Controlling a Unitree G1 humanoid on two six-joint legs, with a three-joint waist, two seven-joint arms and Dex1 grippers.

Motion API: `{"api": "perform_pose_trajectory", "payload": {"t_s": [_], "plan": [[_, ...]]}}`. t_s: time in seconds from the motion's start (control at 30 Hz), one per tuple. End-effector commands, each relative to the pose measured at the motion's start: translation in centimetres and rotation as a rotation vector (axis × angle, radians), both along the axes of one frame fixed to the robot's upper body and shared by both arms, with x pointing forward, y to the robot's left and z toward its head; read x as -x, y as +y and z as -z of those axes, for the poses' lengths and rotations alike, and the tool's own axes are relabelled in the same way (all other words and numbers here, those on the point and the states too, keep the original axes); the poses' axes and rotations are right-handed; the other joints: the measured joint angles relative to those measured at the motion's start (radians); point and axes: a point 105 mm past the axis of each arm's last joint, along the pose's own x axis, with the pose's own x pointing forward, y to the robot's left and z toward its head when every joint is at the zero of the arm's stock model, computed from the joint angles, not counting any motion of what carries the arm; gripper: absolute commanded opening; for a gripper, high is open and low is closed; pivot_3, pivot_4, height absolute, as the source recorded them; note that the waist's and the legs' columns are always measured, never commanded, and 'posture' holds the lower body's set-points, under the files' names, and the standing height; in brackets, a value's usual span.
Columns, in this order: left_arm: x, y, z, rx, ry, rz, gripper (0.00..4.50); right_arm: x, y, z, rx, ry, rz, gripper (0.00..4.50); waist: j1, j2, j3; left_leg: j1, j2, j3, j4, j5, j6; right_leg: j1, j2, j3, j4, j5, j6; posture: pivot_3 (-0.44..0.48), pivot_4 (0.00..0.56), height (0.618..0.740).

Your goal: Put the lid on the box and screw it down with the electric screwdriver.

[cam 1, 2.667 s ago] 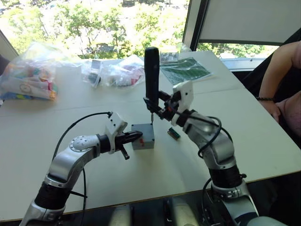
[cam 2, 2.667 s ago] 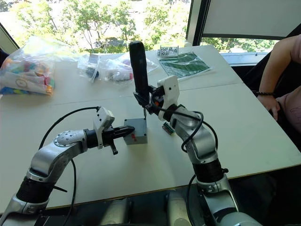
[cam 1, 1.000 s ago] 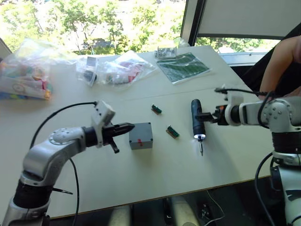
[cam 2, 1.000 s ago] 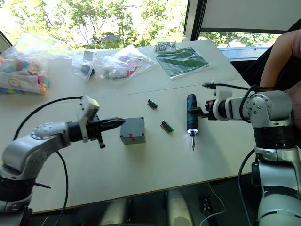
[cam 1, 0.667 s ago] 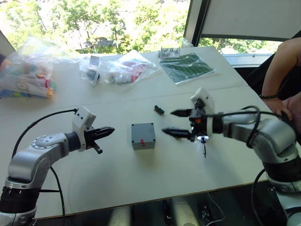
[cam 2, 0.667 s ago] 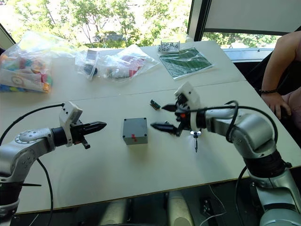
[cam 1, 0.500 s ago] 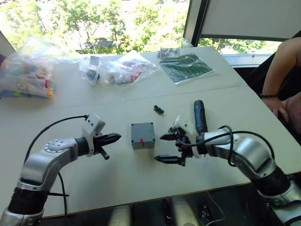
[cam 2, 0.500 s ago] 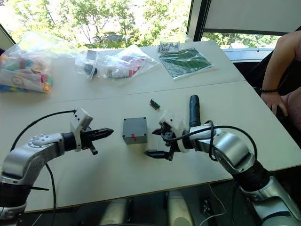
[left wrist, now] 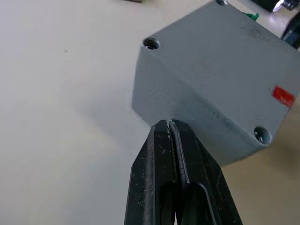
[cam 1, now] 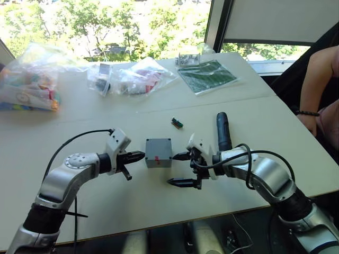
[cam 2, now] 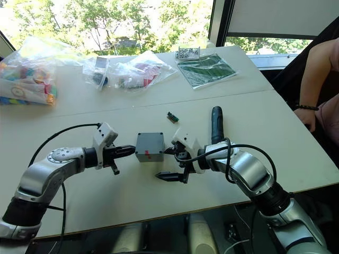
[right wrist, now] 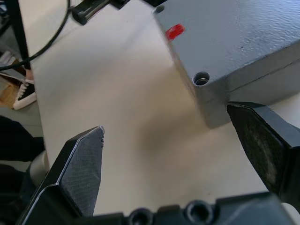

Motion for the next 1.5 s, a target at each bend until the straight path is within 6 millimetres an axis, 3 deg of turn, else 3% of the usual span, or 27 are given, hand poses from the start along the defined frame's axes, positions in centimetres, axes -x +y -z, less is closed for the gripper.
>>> {"api": "perform_pose_trajectory", "payload": {"t_s": [0.03, 0.23, 0.4, 0.6, 0.8, 0.9, 1.03, 1.5], "plan": [[-0.6, -0.9, -1.1, 0.039, -0.041, 0.04, 0.0, 1.4, 1.0, -1.3, -0.045, -0.009, -0.073, 4.47, 0.0, 0.0, 0.0, 0.0, 0.0, 0.0, 0.0, 0.0, 0.0, 0.0, 0.0, 0.0, 0.0, 0.0, 0.0, 0.0, 0.15, 0.74], [-1.0, 1.0, -1.8, 0.0, -0.069, -0.006, 0.0, 0.3, -1.2, -1.9, 0.024, -0.08, -0.009, 4.47, -0.001, 0.0, 0.0, 0.0, 0.0, 0.0, 0.0, 0.0, 0.0, 0.0, 0.0, 0.0, 0.0, 0.0, 0.0, 0.0, 0.15, 0.74], [1.6, 2.6, -1.0, -0.082, -0.013, 0.011, 0.0, -2.1, -3.2, -2.6, 0.07, -0.17, 0.068, 4.47, -0.005, 0.0, 0.0, 0.001, 0.0, 0.0, 0.0, 0.0, 0.0, 0.0, 0.0, 0.0, 0.0, 0.0, 0.0, 0.0, 0.15, 0.74], [4.7, 1.6, 0.2, -0.066, 0.082, 0.073, 0.0, -5.1, -3.4, -2.2, 0.101, -0.251, 0.069, 4.47, -0.002, 0.0, 0.0, 0.0, 0.0, 0.0, 0.0, 0.0, 0.0, 0.0, -0.001, 0.0, 0.0, 0.0, 0.0, 0.0, 0.15, 0.74], [4.5, -0.4, 0.6, -0.038, 0.07, 0.082, 0.0, -6.1, -1.7, -1.3, 0.13, -0.303, -0.058, 4.47, -0.002, 0.0, 0.0, 0.0, 0.0, 0.0, 0.0, 0.0, 0.0, 0.0, 0.0, 0.0, 0.0, 0.0, 0.0, 0.0, 0.15, 0.74], [3.8, -0.8, 0.5, -0.032, 0.044, 0.061, 0.0, -5.8, -1.2, -0.8, 0.129, -0.286, -0.108, 4.47, -0.002, 0.0, 0.0, 0.0, 0.0, 0.0, 0.0, 0.0, -0.001, 0.0, 0.0, 0.0, 0.001, 0.003, -0.004, 0.0, 0.15, 0.74], [2.7, -0.6, 0.1, -0.009, -0.004, 0.013, 0.0, -4.0, -0.4, -1.2, 0.081, -0.231, -0.17, 4.47, -0.001, 0.0, 0.0, 0.0, 0.0, 0.0, 0.0, 0.0, -0.001, 0.001, -0.001, 0.0, 0.001, 0.003, -0.004, 0.0, 0.15, 0.74], [1.8, -0.1, -0.2, -0.01, -0.039, -0.002, 0.0, -1.4, 0.0, -1.3, 0.045, -0.171, -0.159, 4.47, -0.001, 0.0, 0.0, 0.001, 0.0, 0.0, 0.001, 0.001, -0.001, 0.001, -0.001, 0.0, 0.003, 0.003, -0.004, 0.0, 0.15, 0.74]]}}
